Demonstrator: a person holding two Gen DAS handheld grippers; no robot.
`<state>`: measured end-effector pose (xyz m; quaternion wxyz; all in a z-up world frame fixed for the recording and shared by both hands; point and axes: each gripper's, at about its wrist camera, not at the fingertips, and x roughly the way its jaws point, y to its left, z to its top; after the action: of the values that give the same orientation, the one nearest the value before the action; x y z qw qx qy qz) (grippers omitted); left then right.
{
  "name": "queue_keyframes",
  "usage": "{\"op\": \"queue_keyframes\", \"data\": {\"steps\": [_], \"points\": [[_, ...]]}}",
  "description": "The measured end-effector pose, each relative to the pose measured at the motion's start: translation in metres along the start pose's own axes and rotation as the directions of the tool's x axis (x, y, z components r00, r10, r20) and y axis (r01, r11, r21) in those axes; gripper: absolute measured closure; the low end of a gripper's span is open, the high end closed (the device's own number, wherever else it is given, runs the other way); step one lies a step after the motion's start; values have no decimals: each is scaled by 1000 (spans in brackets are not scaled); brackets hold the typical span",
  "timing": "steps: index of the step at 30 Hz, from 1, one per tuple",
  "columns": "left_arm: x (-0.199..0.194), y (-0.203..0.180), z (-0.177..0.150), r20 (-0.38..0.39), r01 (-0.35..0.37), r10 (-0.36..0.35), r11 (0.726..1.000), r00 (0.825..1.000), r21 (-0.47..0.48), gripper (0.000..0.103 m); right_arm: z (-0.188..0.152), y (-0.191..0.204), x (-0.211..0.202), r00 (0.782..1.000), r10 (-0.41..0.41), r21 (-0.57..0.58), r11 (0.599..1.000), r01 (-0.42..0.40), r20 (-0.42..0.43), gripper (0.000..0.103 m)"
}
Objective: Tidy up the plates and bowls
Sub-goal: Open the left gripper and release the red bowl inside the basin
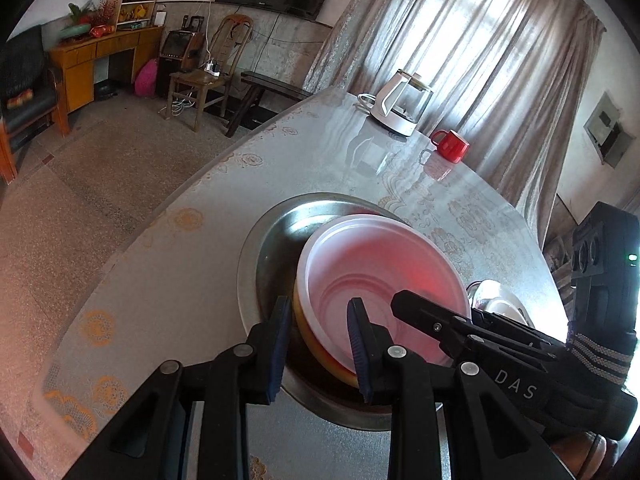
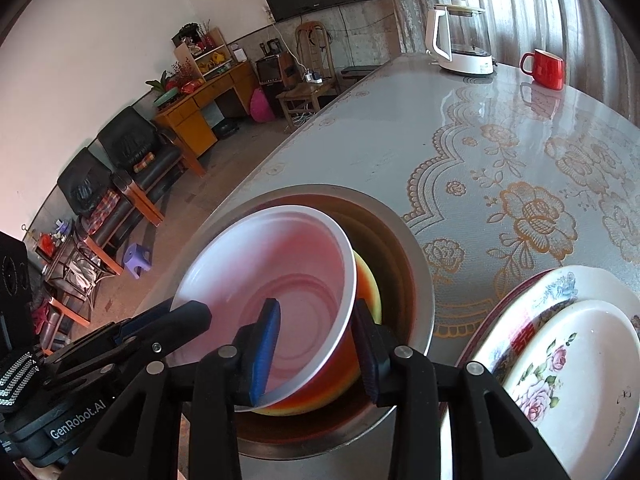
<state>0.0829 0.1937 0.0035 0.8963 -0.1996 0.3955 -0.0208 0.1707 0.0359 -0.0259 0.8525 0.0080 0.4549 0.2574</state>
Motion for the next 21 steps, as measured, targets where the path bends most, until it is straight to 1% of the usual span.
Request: {"op": "queue_keyframes", "data": {"steps": [15, 21], "points": [[-2, -4, -4, 10, -11, 11, 1000, 1000, 20, 74, -7, -6, -14, 999, 11, 24, 1000, -12, 39, 67], [-4, -6, -4, 12, -12, 12, 1000, 1000, 23, 71, -9, -8, -16, 999, 5, 25, 1000, -6, 49, 68]]}}
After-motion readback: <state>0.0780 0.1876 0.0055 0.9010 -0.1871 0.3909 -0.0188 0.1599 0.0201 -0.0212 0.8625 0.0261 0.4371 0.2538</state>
